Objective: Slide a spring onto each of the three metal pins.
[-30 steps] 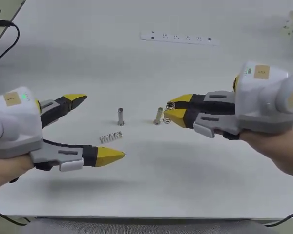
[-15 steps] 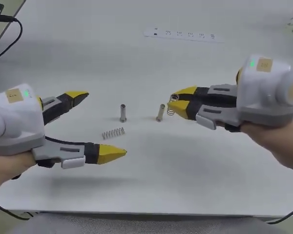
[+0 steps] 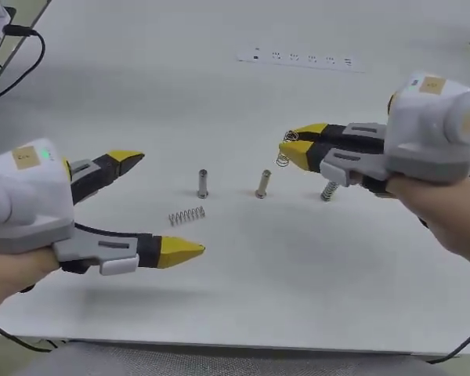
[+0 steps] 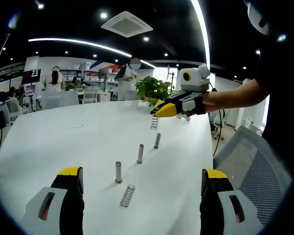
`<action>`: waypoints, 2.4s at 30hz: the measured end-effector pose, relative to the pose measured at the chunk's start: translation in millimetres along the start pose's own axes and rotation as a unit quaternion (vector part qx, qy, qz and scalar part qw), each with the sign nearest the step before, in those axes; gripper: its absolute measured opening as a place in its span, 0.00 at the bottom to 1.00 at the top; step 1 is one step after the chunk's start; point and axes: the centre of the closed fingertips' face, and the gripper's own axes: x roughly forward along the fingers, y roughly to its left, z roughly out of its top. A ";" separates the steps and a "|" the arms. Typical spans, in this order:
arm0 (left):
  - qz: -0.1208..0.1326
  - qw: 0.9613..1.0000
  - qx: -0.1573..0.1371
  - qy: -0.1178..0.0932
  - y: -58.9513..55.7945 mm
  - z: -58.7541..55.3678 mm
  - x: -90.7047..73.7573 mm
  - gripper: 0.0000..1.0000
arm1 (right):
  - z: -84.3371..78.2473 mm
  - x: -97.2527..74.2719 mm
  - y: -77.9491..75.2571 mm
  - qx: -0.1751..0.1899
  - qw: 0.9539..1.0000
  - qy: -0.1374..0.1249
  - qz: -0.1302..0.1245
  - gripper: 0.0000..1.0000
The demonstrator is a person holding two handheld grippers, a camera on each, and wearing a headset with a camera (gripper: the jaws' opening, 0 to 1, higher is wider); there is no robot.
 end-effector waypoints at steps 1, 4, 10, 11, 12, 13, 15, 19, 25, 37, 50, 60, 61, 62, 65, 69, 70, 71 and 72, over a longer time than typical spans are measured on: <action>0.001 1.000 0.001 0.000 0.7 0.3 -0.2 0.98 | -0.5 1.8 -1.1 0.004 1.000 0.001 0.000 0.08; 0.002 1.000 0.001 0.000 1.8 0.9 -1.0 0.98 | -2.4 5.4 -2.0 0.013 1.000 -0.001 0.001 0.08; 0.006 1.000 0.002 0.002 4.2 -0.6 -3.5 0.98 | -6.3 11.0 -2.5 0.014 1.000 0.001 0.003 0.08; 0.007 1.000 0.001 0.003 4.7 -1.0 -3.9 0.98 | -6.4 12.1 -1.0 0.013 1.000 -0.002 0.009 0.08; 0.007 1.000 0.001 0.003 5.0 -1.3 -4.0 0.98 | -6.5 12.7 -0.2 0.010 1.000 -0.004 0.012 0.08; 0.008 1.000 0.001 0.003 5.5 -1.4 -4.2 0.98 | -5.9 13.2 -0.1 0.009 1.000 -0.009 0.013 0.08; 0.009 1.000 0.001 0.002 5.8 -0.8 -4.2 0.98 | -5.6 14.8 -1.0 0.010 1.000 -0.014 0.014 0.08; 0.009 1.000 0.001 0.004 5.7 -1.6 -3.4 0.98 | -11.9 20.3 -5.3 0.003 1.000 -0.004 0.011 0.08; 0.008 1.000 0.000 0.009 5.2 -4.8 -3.2 0.98 | -16.5 24.6 -5.5 0.010 1.000 0.002 0.014 0.08; 0.010 1.000 -0.003 0.011 7.1 -8.1 -5.9 0.97 | -25.0 28.9 -4.6 0.011 1.000 0.007 0.019 0.08; 0.008 1.000 -0.004 0.011 6.4 -7.2 -4.6 0.98 | -28.2 29.7 -9.1 0.033 0.999 -0.001 0.013 0.08; 0.009 1.000 -0.004 0.010 7.9 -6.8 -3.9 0.98 | -31.5 33.9 -8.9 0.035 0.999 0.004 0.015 0.08; 0.010 1.000 -0.004 0.010 8.1 -6.8 -3.8 0.98 | -31.8 34.0 -9.1 0.034 0.999 0.004 0.015 0.08; 0.010 1.000 -0.004 0.011 8.3 -7.0 -3.8 0.98 | -32.4 34.3 -9.1 0.033 0.999 0.005 0.015 0.08; 0.010 1.000 -0.004 0.012 8.4 -7.9 -3.3 0.98 | -33.3 34.7 -9.4 0.035 0.999 0.006 0.015 0.08; 0.009 1.000 -0.005 0.012 8.2 -8.5 -2.9 0.98 | -35.8 34.8 -10.0 0.036 0.999 0.008 0.014 0.08; 0.009 1.000 -0.005 0.012 8.2 -8.8 -2.8 0.98 | -36.5 34.8 -10.0 0.037 0.999 0.009 0.014 0.08; 0.009 1.000 -0.005 0.012 8.0 -8.9 -2.8 0.98 | -37.5 35.0 -9.9 0.039 0.999 0.009 0.015 0.08; 0.010 1.000 -0.006 0.012 8.2 -9.0 -2.8 0.98 | -38.1 35.0 -9.9 0.040 0.999 0.010 0.015 0.08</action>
